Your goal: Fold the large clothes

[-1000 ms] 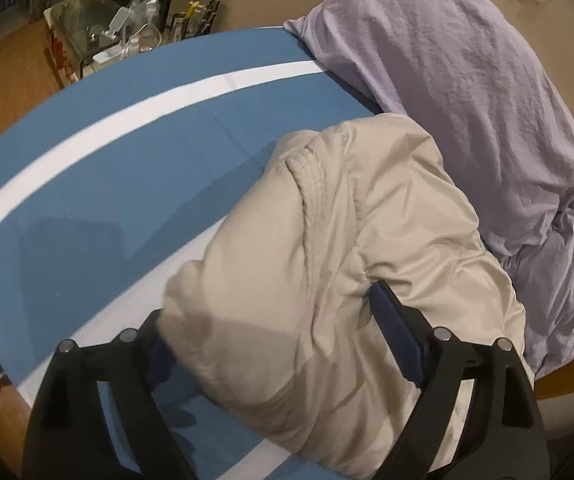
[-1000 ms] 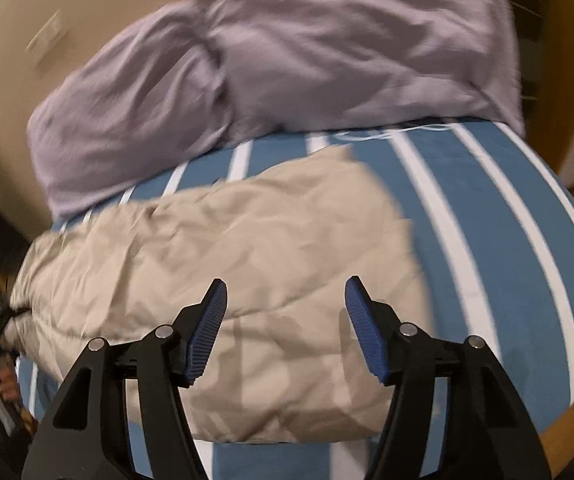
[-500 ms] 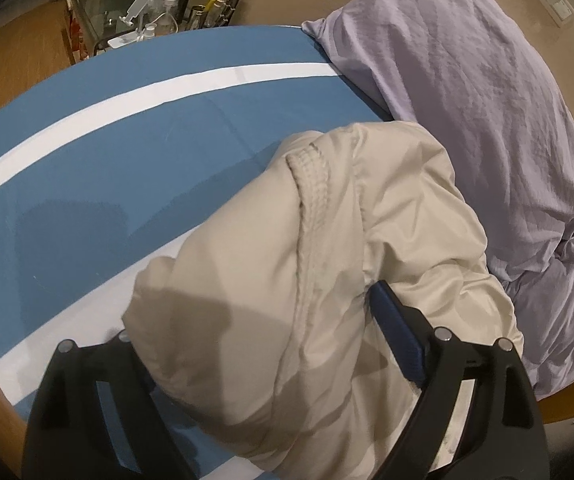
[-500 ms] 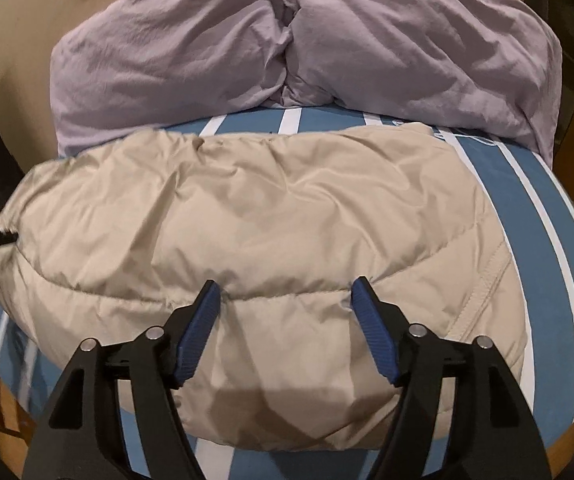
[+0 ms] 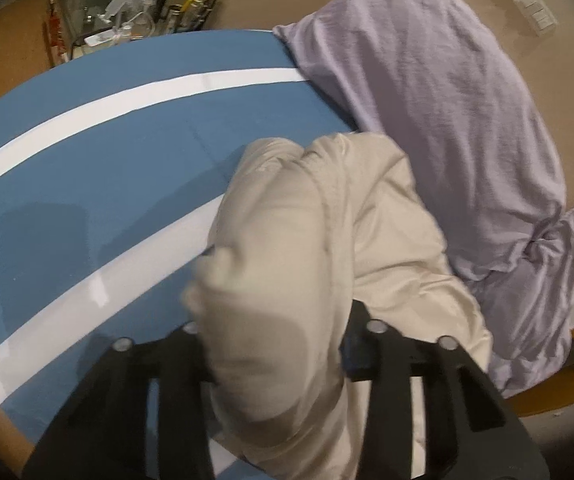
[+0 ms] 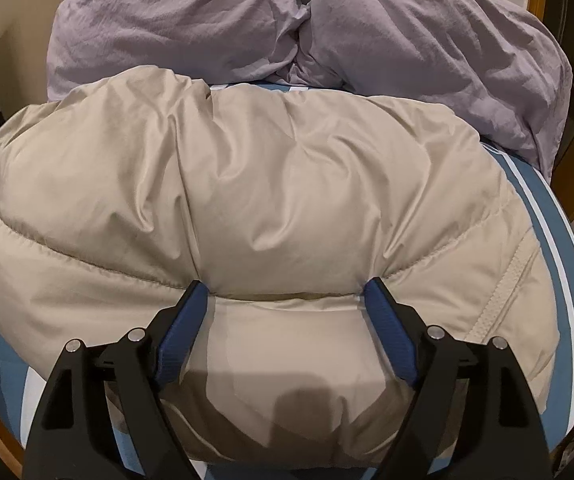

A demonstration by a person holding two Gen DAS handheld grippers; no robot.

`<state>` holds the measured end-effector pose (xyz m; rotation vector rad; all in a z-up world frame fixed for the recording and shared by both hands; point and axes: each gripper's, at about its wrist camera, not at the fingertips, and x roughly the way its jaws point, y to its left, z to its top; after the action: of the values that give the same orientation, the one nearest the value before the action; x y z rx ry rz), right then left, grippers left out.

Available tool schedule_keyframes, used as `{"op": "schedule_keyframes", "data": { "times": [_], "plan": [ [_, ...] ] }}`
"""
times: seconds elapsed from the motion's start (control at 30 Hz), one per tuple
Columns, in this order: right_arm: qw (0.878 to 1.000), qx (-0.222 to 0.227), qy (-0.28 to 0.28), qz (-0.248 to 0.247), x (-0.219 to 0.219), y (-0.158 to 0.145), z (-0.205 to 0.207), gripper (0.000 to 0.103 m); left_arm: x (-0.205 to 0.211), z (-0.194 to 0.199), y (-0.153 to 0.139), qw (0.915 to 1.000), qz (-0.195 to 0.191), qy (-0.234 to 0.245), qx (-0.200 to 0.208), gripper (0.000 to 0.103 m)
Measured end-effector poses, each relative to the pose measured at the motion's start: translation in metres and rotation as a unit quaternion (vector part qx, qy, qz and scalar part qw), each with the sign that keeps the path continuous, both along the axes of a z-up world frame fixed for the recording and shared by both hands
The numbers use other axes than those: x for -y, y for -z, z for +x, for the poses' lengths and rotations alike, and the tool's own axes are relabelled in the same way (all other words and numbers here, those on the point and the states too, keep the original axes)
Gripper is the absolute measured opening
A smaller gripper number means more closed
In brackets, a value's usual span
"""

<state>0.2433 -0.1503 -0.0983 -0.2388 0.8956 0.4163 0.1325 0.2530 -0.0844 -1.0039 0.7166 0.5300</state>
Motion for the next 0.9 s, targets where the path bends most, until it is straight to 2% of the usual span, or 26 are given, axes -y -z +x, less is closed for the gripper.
{"op": "schedule_keyframes", "data": {
  "times": [0.23, 0.4, 0.6, 0.8, 0.9],
  "plan": [
    [1.0, 0.003, 0.0, -0.006, -0.001, 0.002, 0.0, 0.083, 0.023, 0.008, -0.047, 0.9969, 0.016, 0.045, 0.062, 0.029],
    [1.0, 0.004, 0.0, -0.007, -0.001, 0.002, 0.0, 0.083, 0.063, 0.025, -0.092, 0.9859, 0.04, 0.114, 0.116, 0.029],
    [1.0, 0.001, 0.0, -0.004, 0.002, 0.0, 0.002, 0.083, 0.135, 0.051, -0.134, 0.9599, 0.057, 0.219, 0.165, 0.029],
    [1.0, -0.01, 0.001, 0.015, 0.011, -0.004, 0.005, 0.083, 0.198, 0.076, -0.15, 0.9349, 0.064, 0.299, 0.18, 0.029],
    [0.999, -0.018, 0.003, 0.044, 0.022, -0.011, 0.008, 0.082, 0.233, 0.091, -0.149, 0.9206, 0.068, 0.343, 0.175, 0.029]
  ]
}}
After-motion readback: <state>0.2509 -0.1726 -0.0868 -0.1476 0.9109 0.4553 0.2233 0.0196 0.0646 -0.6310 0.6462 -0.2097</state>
